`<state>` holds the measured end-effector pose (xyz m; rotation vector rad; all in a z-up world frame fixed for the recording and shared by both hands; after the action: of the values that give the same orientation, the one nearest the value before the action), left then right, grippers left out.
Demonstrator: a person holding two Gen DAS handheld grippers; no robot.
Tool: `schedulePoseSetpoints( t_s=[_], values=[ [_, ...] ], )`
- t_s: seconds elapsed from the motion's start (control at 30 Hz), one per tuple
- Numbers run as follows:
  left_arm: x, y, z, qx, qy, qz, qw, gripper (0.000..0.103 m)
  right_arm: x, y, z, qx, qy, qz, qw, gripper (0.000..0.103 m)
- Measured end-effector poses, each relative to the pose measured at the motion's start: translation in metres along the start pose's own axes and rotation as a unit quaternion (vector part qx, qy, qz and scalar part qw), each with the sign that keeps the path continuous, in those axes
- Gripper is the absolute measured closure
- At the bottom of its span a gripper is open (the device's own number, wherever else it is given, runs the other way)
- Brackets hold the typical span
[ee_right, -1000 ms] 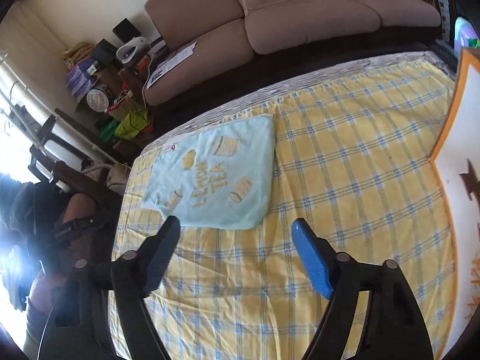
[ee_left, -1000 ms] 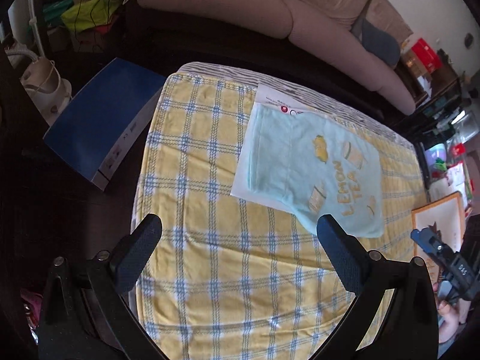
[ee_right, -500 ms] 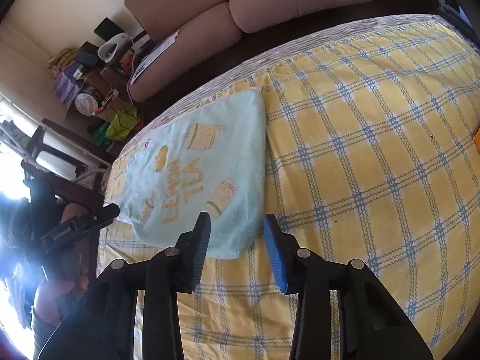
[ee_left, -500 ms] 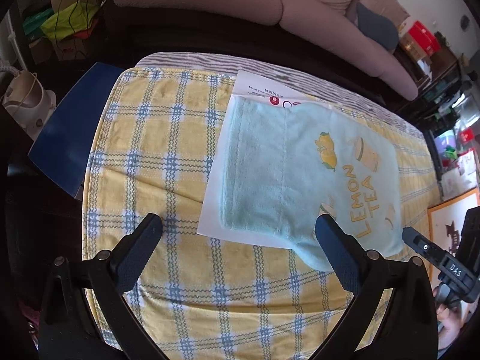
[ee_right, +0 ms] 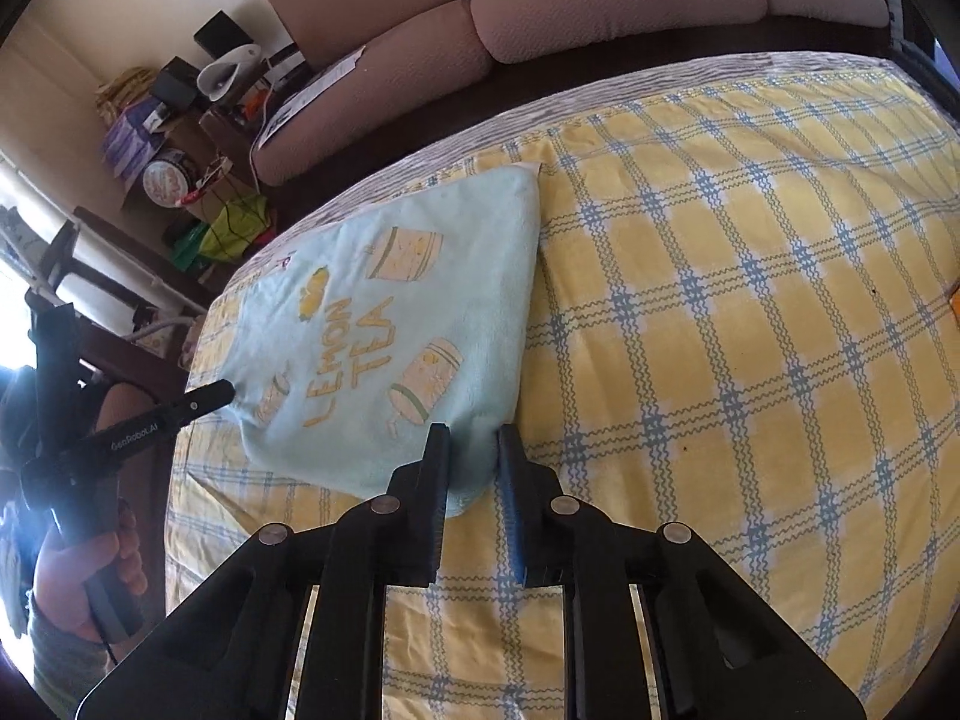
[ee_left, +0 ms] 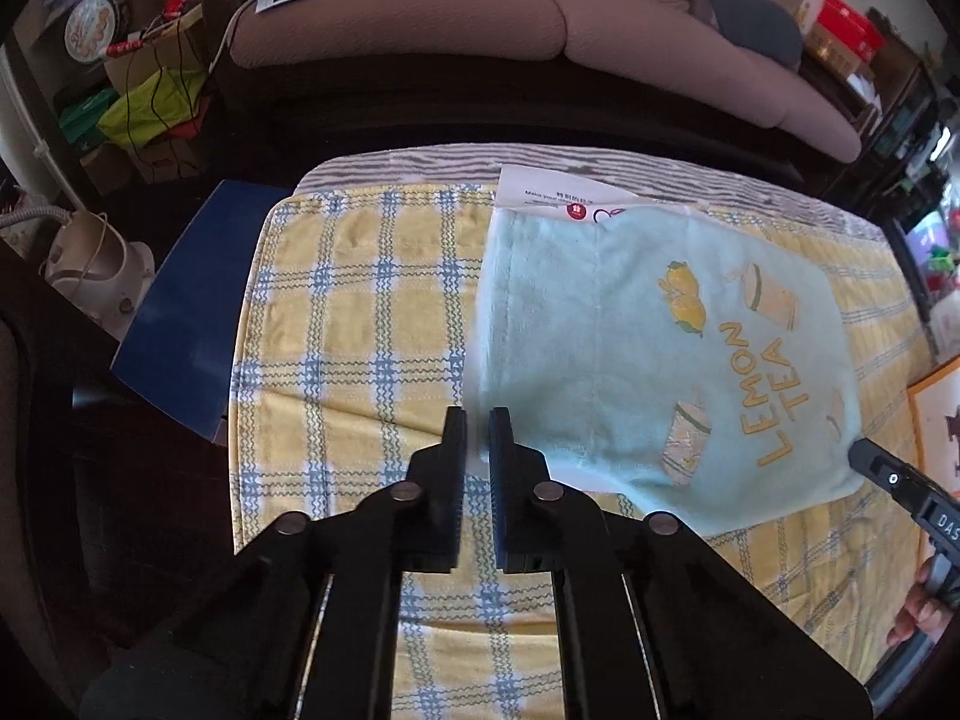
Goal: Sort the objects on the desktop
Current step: 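Grasp the light-blue towel edge with the left tool while the right tool grasps it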
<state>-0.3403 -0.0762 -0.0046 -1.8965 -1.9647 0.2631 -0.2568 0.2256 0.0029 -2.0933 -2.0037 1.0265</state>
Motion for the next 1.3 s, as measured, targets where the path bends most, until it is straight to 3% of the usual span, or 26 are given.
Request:
schedulePoseSetpoints(
  t_s=[0.07,0.23,0.4,0.47,0.53,0.6,0.67,0.8,0.83,0.97,1.1,1.17,1.23,1.3],
  values=[
    [-0.003,0.001,-0.003,-0.004,0.006,0.003,1.0,0.103,-0.001,0.003,-0.004,-0.001,-0.002,-0.003,1.0,0.092],
    [-0.005,0.022,-0.024,-0.015,0.051,-0.008,0.9986,0.103,-0.006,0.017,-0.023,-0.01,-0.012,-0.015,1.0,0.094],
    [-0.004,0.072,-0.053,-0.046,0.099,0.004,0.9941,0.103,-0.015,0.052,-0.057,-0.036,-0.046,-0.026,0.998,0.094],
    [-0.001,0.097,-0.061,-0.066,0.12,0.006,0.9906,0.103,-0.021,0.068,-0.063,-0.051,-0.046,-0.033,0.997,0.094],
    [0.002,0.114,-0.07,-0.068,0.116,0.014,0.9908,0.103,-0.02,0.084,-0.072,-0.06,-0.045,-0.034,0.997,0.094],
    [0.003,0.122,-0.077,-0.068,0.137,-0.005,0.9883,0.101,-0.015,0.094,-0.08,-0.06,-0.039,-0.031,0.997,0.094],
    [0.005,0.122,-0.081,-0.073,0.165,-0.034,0.9831,0.093,-0.008,0.098,-0.086,-0.057,-0.049,-0.008,0.997,0.094],
    [0.03,0.134,-0.074,-0.092,0.216,-0.079,0.9688,0.057,-0.013,0.108,-0.094,-0.054,-0.069,0.009,0.996,0.094],
    [0.039,0.14,-0.069,-0.102,0.229,-0.085,0.9644,0.052,-0.017,0.111,-0.096,-0.056,-0.075,0.009,0.996,0.094],
    [0.068,0.162,-0.051,-0.132,0.268,-0.124,0.9462,0.05,-0.032,0.124,-0.1,-0.062,-0.084,-0.002,0.995,0.094],
    [0.076,0.154,-0.051,-0.109,0.258,-0.138,0.95,0.05,-0.017,0.109,-0.104,-0.028,-0.058,0.019,0.998,0.09],
    [0.069,0.14,-0.057,-0.085,0.237,-0.135,0.9583,0.05,0.001,0.095,-0.101,-0.011,-0.052,0.045,0.998,0.083],
    [0.062,0.123,-0.061,-0.065,0.22,-0.131,0.9644,0.046,0.013,0.081,-0.096,0.002,-0.035,0.05,0.998,0.069],
    [0.054,0.104,-0.057,-0.052,0.194,-0.13,0.9709,0.045,0.027,0.066,-0.089,0.012,-0.018,0.063,0.998,0.066]
  ],
)
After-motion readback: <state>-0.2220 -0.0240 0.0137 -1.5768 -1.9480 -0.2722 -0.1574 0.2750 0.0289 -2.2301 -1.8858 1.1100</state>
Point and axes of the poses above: each gripper's, at about its wrist camera, not at the fingertips, and z roughly the way its jaws point, x to its right, y to its underside, the point moved 2 cm from there along z, roughly the way its jaws point, and after that the axes turned 4 degrees about -z, right-handed, at the moved point
